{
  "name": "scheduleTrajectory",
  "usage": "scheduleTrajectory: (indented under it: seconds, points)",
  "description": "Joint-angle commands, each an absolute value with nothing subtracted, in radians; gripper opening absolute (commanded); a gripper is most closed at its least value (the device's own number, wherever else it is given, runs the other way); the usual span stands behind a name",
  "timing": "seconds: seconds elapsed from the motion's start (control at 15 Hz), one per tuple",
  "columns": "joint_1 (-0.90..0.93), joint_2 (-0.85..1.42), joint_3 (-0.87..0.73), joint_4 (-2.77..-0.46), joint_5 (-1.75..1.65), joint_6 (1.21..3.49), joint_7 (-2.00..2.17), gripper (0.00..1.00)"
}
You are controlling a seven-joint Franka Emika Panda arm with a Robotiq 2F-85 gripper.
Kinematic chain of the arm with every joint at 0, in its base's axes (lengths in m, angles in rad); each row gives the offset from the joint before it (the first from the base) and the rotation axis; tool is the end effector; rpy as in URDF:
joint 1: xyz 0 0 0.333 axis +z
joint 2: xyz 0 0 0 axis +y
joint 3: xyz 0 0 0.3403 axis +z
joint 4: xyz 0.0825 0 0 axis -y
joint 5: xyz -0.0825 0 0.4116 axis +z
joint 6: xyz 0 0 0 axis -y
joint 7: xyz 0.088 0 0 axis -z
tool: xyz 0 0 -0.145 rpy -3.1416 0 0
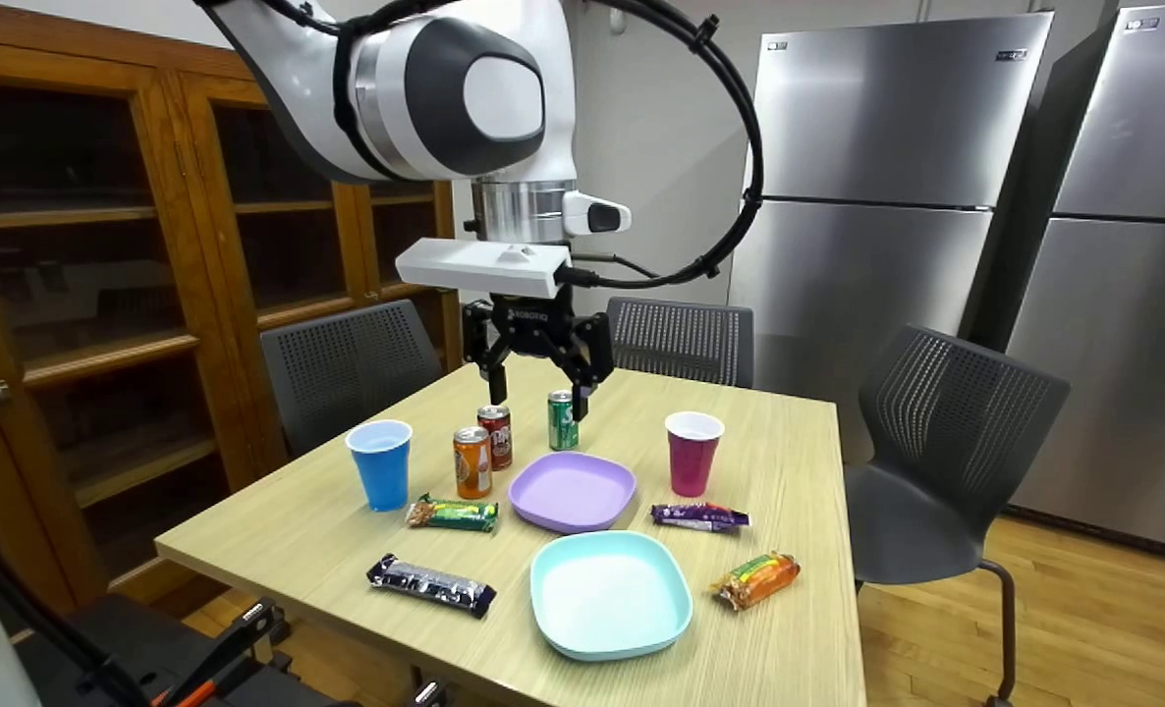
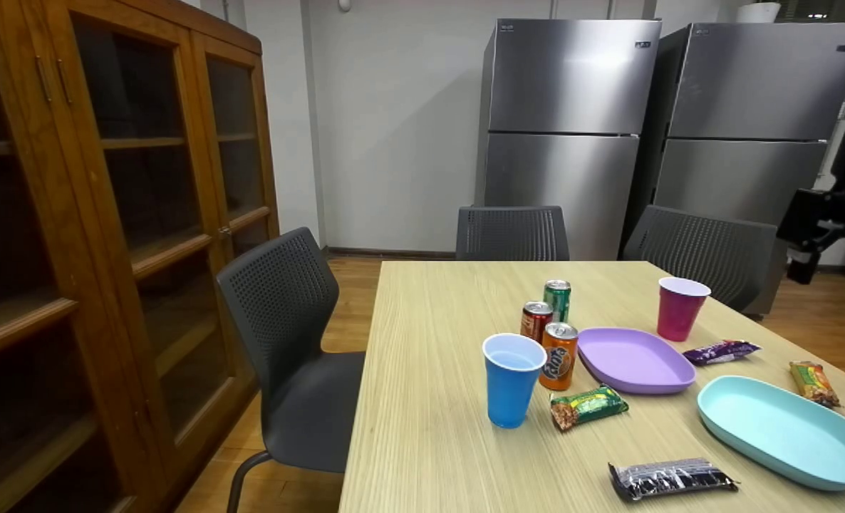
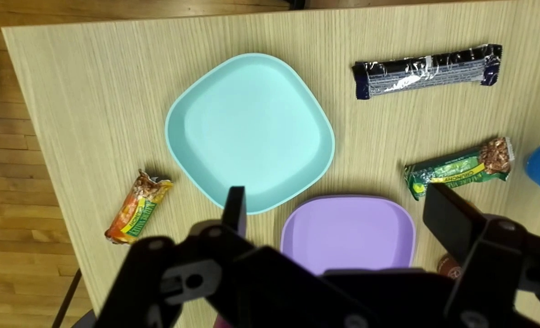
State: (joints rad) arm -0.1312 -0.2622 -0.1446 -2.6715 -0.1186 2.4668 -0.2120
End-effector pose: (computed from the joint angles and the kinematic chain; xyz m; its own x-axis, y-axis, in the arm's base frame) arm 0.4085 -0.1145 0.2914 0.9985 0.0317 0.0446 0.0294 -0.9982 0.0523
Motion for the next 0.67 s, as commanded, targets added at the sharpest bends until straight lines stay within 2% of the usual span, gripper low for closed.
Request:
scheduleTrajectory:
  seconds: [0.0,0.6]
  points:
    - [-0.108,-0.214,-0.109,-2.654,-0.135,2.496,-0.176,1.00]
    - [-0.061,-0.178,-0.037,-2.664,-0.160,2.582,-0.092,1.00]
